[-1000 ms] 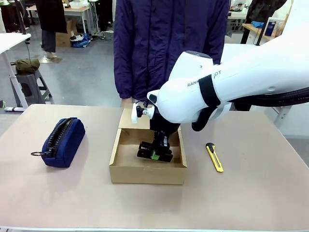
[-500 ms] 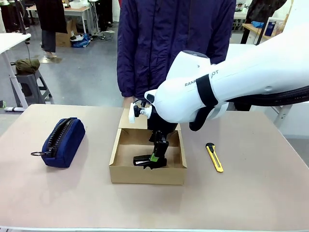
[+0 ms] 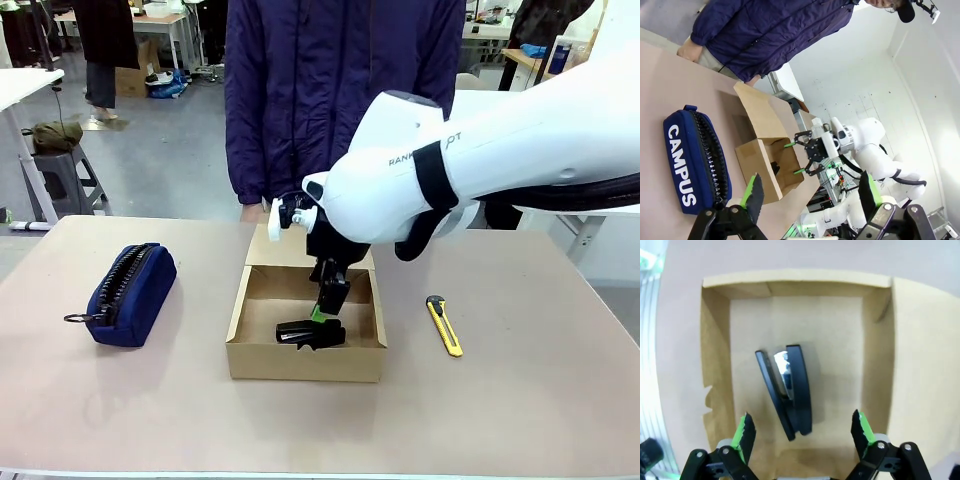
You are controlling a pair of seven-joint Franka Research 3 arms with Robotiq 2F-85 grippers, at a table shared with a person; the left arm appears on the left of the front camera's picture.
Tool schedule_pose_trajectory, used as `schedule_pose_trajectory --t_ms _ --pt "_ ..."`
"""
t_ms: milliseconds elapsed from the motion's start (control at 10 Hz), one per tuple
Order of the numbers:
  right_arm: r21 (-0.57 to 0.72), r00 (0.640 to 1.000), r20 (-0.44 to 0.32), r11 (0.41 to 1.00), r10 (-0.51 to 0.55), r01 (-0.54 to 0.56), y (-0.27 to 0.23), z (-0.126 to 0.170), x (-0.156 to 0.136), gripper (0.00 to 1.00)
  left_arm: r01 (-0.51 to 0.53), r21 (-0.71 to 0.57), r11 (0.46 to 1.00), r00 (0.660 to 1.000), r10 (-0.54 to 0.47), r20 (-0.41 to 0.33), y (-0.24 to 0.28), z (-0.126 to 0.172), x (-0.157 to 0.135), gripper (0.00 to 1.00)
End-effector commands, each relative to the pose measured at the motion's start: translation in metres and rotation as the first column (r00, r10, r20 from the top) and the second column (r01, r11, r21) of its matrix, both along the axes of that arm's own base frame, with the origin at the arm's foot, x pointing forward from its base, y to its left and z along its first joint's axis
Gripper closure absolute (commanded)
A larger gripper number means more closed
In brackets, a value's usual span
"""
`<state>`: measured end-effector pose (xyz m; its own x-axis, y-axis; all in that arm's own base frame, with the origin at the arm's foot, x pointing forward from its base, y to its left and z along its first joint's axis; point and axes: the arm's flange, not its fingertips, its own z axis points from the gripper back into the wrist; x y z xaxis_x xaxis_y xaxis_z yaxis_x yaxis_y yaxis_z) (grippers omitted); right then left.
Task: Pack the item into the box.
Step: Pick up the item indicated by the person and place it inside the Mailer Box.
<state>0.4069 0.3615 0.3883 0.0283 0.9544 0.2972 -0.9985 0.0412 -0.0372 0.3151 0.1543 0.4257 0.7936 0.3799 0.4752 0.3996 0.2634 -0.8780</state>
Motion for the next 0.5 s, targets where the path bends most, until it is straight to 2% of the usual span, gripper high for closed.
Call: schedule_pose_trajectory --t_ms 0,100,200,300,400 --pt "0.019 0.988 0.048 0.989 -0.147 0.147 -0.026 0.039 -0.023 0.00 0.000 -0.009 1.000 0.999 0.000 0.032 -0.002 0.001 -0.001 0.00" --pt "0.056 0.964 -0.018 0.962 -0.267 0.267 -0.045 0.065 -0.032 0.00 0.000 -0.009 1.000 0.999 0.000 0.032 -0.002 0.001 -0.001 0.00" --pt "0.114 0.904 -0.104 0.898 -0.415 0.425 -0.071 0.092 -0.038 0.00 0.000 -0.009 1.000 0.999 0.000 0.032 -0.002 0.001 -0.001 0.00" --pt "0.157 0.854 -0.201 0.845 -0.479 0.511 -0.100 0.112 -0.043 0.00 0.000 -0.009 1.000 0.999 0.000 0.032 -0.002 0.001 -0.001 0.00" --pt "0.177 0.786 -0.262 0.773 -0.559 0.609 -0.135 0.128 -0.045 0.00 0.000 -0.009 1.000 0.999 0.000 0.032 -0.002 0.001 -0.001 0.00"
